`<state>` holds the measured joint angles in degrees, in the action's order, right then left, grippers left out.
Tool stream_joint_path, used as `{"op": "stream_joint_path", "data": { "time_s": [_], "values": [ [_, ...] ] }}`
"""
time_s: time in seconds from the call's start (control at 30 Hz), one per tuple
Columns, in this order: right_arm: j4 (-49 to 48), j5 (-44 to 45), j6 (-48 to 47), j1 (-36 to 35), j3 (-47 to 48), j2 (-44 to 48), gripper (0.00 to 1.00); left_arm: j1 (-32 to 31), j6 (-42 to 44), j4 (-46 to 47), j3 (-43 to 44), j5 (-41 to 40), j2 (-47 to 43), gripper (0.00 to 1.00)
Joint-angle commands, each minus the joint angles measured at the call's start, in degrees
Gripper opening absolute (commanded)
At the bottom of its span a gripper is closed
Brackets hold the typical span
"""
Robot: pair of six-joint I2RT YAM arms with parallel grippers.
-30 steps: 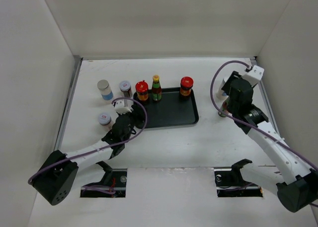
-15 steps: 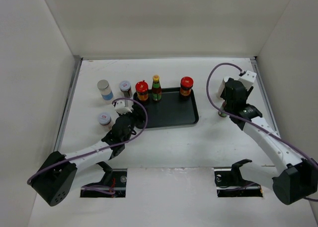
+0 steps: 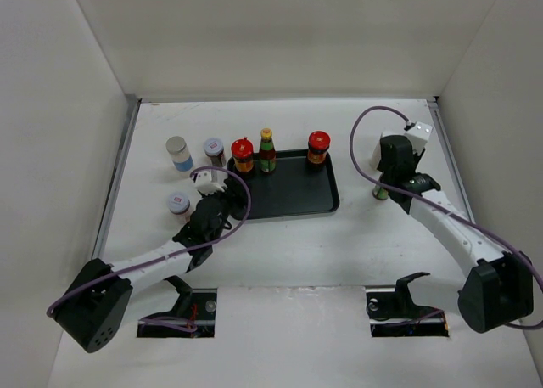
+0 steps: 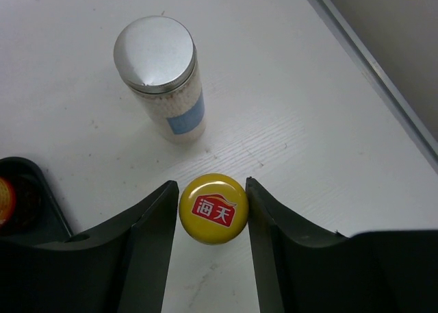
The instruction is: Organize the condiment bottles
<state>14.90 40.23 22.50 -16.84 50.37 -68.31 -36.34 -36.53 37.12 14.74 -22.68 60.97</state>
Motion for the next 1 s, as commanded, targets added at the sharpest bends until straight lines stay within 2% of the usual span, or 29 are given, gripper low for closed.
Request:
{"op": "stream_joint_path", "data": {
  "time_s": [0.0,0.17,0.4,0.7,0.97],
  "values": [
    [-0.83,-0.41,1.14,0.45,1.4,-0.41,0.49,0.61,-0.99,2.95,0.73,0.88,0.2,0.56],
    [-0.92,0.55,1.14,0.45,1.57,0.19,0.33,1.05,-1.08,3.04,0.64,1.05,0.37,0.56],
    [-2.67,4.94,-2.72,-3.5,4.47,4.5,0.22,1.14,-1.35,3.22,0.64,1.4,0.64,0.56],
    [-4.61,5.48,-7.65,-14.92,13.61,3.46,0.19,1.75,-1.43,3.22,0.55,1.58,0.29,0.56],
    [-10.84,-0.84,-8.53,-24.42,21.78,-7.17,0.18,2.28,-1.43,3.22,0.55,1.93,0.73,0.56]
  ]
}}
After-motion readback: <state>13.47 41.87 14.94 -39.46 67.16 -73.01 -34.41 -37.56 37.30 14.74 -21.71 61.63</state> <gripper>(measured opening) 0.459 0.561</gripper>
